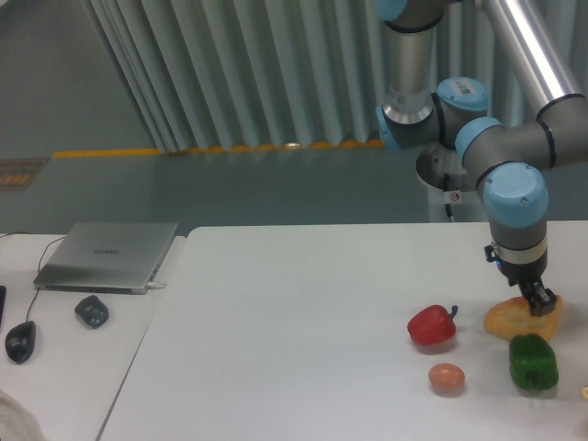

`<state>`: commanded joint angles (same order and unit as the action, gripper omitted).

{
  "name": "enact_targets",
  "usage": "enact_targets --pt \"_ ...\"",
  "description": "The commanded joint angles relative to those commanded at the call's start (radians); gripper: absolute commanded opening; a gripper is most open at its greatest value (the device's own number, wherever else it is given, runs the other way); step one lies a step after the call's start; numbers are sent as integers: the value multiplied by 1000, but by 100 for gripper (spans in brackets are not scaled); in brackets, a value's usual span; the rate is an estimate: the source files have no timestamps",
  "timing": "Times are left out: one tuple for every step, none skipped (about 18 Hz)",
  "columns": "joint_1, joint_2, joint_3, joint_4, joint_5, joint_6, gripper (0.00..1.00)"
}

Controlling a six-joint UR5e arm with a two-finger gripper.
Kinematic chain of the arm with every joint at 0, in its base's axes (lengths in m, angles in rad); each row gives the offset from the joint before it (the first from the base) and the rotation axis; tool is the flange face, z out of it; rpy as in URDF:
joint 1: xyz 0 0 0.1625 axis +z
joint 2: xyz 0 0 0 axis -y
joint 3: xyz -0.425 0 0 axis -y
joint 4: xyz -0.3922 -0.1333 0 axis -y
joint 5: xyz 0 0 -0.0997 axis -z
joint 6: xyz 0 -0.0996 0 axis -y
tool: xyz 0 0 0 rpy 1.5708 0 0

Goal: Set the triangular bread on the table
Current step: 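Lower the bread onto the table beside the green pepper and release, then lift the open gripper up off the bread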

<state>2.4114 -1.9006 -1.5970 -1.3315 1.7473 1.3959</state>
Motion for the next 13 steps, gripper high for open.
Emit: enact_targets --pt "2 3 5 18 -3 -3 100" --pt "3 5 6 53 -11 -9 100" --pt "6 9 12 104 -47 -18 100" --pt "6 15 29 129 -73 -47 100" --pt "6 17 44 132 -86 -57 100" --pt "6 18 63 132 -98 -51 100" --pt "6 18 90 132 -145 -52 100" --pt "6 17 101 130 -159 -49 100" --pt "6 17 103 129 -160 -49 100" --pt "5 17 104 132 -160 -48 100" --pt "5 18 104 133 -158 -48 100" --pt "8 18 104 133 -158 -46 100" --pt "8 21 104 132 -160 -47 100"
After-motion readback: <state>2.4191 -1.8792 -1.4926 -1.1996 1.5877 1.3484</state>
